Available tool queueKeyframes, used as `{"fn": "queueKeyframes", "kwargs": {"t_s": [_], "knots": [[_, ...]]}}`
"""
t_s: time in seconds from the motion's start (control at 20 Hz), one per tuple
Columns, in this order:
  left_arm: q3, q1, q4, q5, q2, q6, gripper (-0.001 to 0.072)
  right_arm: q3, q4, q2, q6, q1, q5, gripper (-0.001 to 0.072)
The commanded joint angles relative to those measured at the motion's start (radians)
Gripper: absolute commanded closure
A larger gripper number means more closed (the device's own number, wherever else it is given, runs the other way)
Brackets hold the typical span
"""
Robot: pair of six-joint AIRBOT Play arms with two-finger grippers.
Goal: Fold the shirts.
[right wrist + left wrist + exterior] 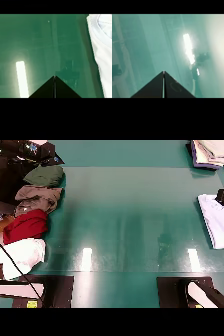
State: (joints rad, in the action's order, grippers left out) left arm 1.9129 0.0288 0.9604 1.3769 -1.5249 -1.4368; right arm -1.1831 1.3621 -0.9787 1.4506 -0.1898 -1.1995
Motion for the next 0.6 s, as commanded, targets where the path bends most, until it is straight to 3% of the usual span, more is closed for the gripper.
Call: {"fn": "queueKeyframes", "kwargs": {"t_s": [0.0, 0.55], "knots": [[0.0, 0.0, 0.0, -0.001, 0.0, 0.0, 0.0682, -0.001, -0.001, 0.001, 0.0, 0.001, 0.007, 0.0692], [0.0, 0.0, 0.0, -0.001, 0.0, 0.0, 0.0682, -0.001, -0.008, 0.001, 0.0, 0.003, 0.005, 0.0692]]}}
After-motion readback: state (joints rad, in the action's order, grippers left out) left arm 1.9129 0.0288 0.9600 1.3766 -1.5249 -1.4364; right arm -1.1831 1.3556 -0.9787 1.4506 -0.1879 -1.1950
